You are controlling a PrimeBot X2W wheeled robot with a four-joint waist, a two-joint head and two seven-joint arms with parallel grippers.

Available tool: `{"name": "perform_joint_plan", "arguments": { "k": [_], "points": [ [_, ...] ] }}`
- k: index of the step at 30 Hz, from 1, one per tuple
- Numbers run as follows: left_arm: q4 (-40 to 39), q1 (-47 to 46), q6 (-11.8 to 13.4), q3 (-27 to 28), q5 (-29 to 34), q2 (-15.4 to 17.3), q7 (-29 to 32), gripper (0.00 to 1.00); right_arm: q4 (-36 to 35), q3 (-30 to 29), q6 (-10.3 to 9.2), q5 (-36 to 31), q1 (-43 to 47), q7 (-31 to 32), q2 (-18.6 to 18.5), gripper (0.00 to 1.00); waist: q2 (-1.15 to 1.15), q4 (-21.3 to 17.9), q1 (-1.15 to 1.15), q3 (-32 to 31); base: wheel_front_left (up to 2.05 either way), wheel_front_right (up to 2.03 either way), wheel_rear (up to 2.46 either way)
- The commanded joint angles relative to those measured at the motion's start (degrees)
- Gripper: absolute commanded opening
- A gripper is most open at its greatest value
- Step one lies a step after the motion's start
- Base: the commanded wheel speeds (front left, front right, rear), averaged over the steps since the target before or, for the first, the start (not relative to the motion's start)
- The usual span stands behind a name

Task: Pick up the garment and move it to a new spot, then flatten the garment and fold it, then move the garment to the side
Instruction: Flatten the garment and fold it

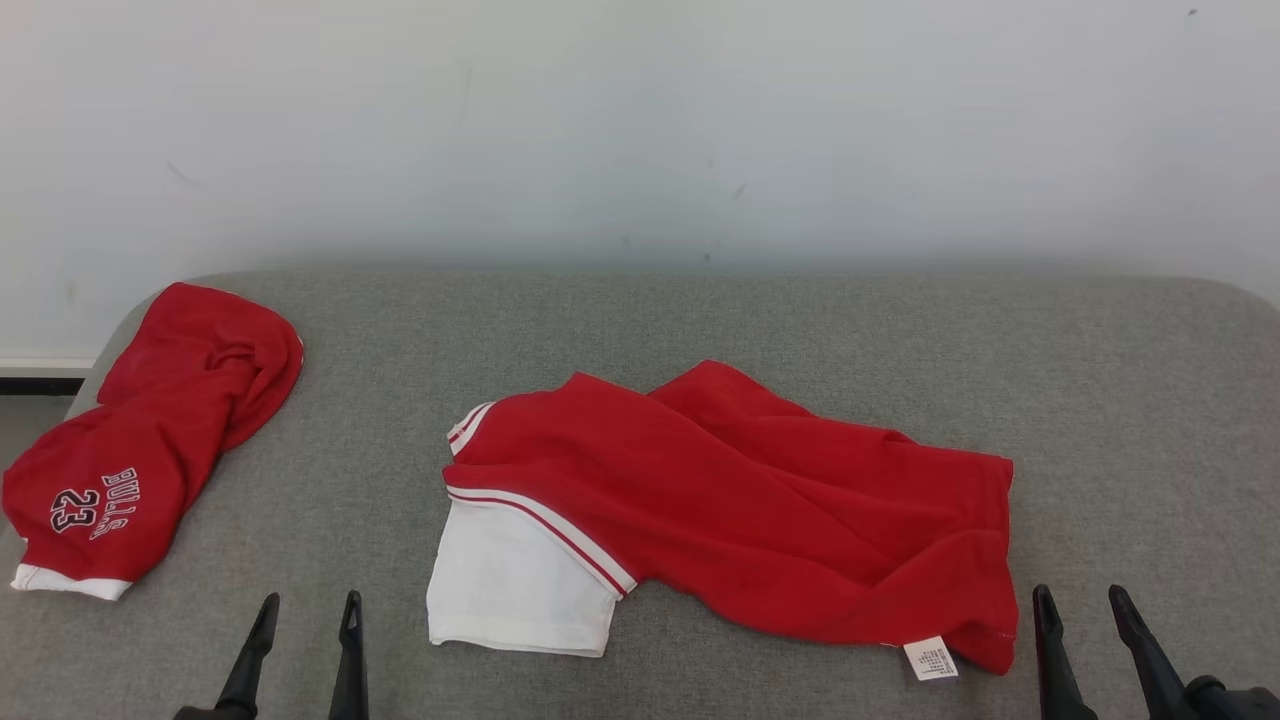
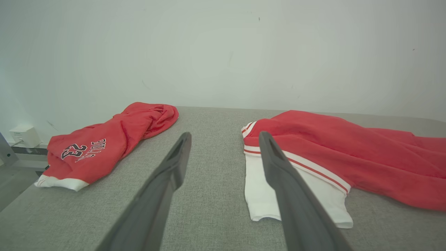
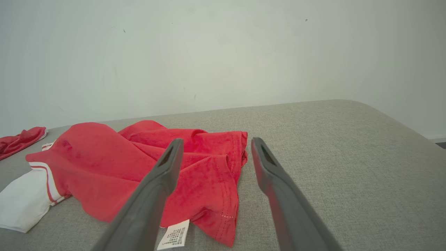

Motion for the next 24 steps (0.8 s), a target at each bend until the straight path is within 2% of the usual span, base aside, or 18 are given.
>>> {"name": "perform_joint_plan", "arguments": {
  "k": [1, 16, 24],
  "points": [
    [-0.4, 0.6, 0.1, 0.0, -0.2, 0.4, -0.2, 1.0, 0.1, -0.2, -0.15, -0.5, 0.6, 0.0, 0.2, 1.0, 0.0, 0.0, 0.0, 0.0, 0.0, 0.0, 0.0],
    [-2.3, 1.6, 0.1, -2.1, -2.7, 3.1, -0.2, 1.0, 0.1, -0.2, -0.15, -1.4, 0.7, 0.0, 0.7, 1.0, 0.0, 0.0, 0.0, -0.3, 0.0, 0.0, 0.0],
    [0.1, 0.8, 0.1, -3.1, -3.9, 3.4, -0.2, 1.0, 2.1, -0.3, -0.15, -1.4, 0.3, 0.8, 0.2, 1.0, 0.0, -0.1, 0.0, -0.4, 0.0, 0.0, 0.0]
  ]
}}
